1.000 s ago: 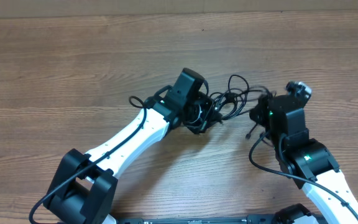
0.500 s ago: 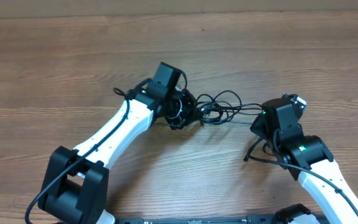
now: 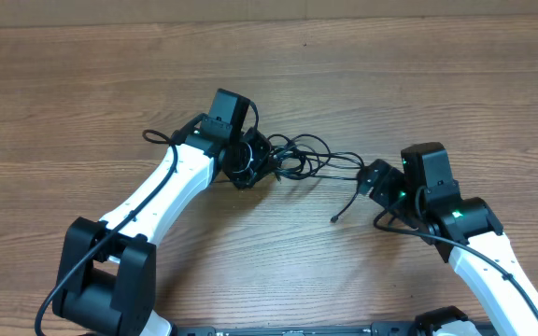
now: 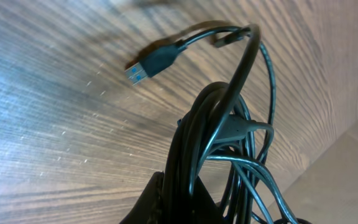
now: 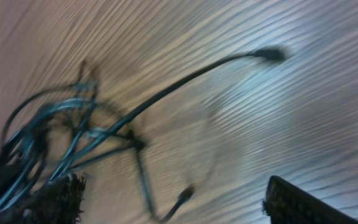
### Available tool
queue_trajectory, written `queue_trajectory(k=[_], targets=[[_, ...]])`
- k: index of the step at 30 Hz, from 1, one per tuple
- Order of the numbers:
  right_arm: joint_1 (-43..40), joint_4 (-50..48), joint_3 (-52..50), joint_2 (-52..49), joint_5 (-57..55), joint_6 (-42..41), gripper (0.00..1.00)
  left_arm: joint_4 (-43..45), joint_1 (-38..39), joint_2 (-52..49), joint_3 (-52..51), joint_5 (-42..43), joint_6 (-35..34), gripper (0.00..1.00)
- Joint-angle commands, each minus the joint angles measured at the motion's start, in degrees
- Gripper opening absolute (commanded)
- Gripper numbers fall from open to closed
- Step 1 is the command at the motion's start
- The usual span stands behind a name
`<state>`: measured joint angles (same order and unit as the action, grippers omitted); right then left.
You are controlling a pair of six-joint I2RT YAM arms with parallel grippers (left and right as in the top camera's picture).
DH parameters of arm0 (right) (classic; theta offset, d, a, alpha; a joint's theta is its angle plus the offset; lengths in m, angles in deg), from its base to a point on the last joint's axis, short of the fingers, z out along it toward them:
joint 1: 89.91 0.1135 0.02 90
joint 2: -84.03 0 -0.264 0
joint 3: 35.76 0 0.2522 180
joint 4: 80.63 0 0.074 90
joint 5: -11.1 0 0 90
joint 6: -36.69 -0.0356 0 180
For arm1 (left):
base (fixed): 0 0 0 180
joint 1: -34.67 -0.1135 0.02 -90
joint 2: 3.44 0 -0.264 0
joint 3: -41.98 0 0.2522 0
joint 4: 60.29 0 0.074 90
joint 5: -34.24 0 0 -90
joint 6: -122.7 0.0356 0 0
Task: Untangle cables
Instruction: 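Lower both grippers, setting the cable bundle down between them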
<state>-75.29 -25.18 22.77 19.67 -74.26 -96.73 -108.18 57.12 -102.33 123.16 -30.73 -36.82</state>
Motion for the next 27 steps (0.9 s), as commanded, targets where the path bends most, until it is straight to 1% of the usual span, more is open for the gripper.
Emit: queue_trajectory(k=[1,3,4,6,7,8,11,13,16,18,20,24,27], targets=[[-0.1,-2.1,1.6,0.0,13.9,-0.2,0.93,-1.5,0.1,-0.2,-0.2,-1.0,-7.3,0.05],[0.1,-3.2,1.6,0.0,19.4,-0.7,0.93,-2.1,0.1,-0.2,-0.2,0.2,-10.1,0.05],[0.3,-3.3,1.6,0.0,20.3,-1.7,0.92,-2.1,0.1,-0.2,-0.2,0.9,-10.6,0.06],[1.2,-3.3,1.4,0.0,20.3,-4.3,0.87,-2.1,0.1,-0.2,-0.2,2.9,-11.2,0.06],[1.7,-3.2,1.2,0.0,20.3,-6.3,0.82,-2.1,0.1,-0.2,-0.2,3.8,-11.5,0.06],[2.3,-3.1,1.1,-0.1,20.3,-8.5,0.79,-2.1,0.1,-0.2,-0.2,4.6,-11.6,0.06],[4.5,-3.2,0.5,-0.7,19.8,-16.8,0.79,-2.1,0.1,-0.2,-0.2,6.4,-11.8,0.05],[6.1,-3.2,0.2,-1.8,17.1,-22.4,0.77,-2.1,0.1,-0.2,-0.2,7.8,-11.9,0.05],[8.4,-3.3,0.2,-4.4,12.0,-28.7,0.71,-2.1,0.1,-0.2,-0.2,9.5,-11.9,0.05],[9.4,-3.6,0.2,-6.6,7.5,-33.6,0.7,-2.1,0.1,-0.2,-0.2,9.6,-11.7,0.06],[9.4,-4.3,0.2,-8.6,4.0,-36.6,0.7,-2.4,0.1,-0.2,-0.2,9.6,-11.5,0.06],[9.4,-7.3,0.2,-11.6,0.9,-40.8,0.69,-4.5,0.1,-0.2,-0.2,9.6,-11.5,0.06],[9.4,-11.8,0.2,-13.8,0.8,-40.8,0.63,-5.9,0.1,-0.2,-0.2,9.6,-11.2,0.07]])
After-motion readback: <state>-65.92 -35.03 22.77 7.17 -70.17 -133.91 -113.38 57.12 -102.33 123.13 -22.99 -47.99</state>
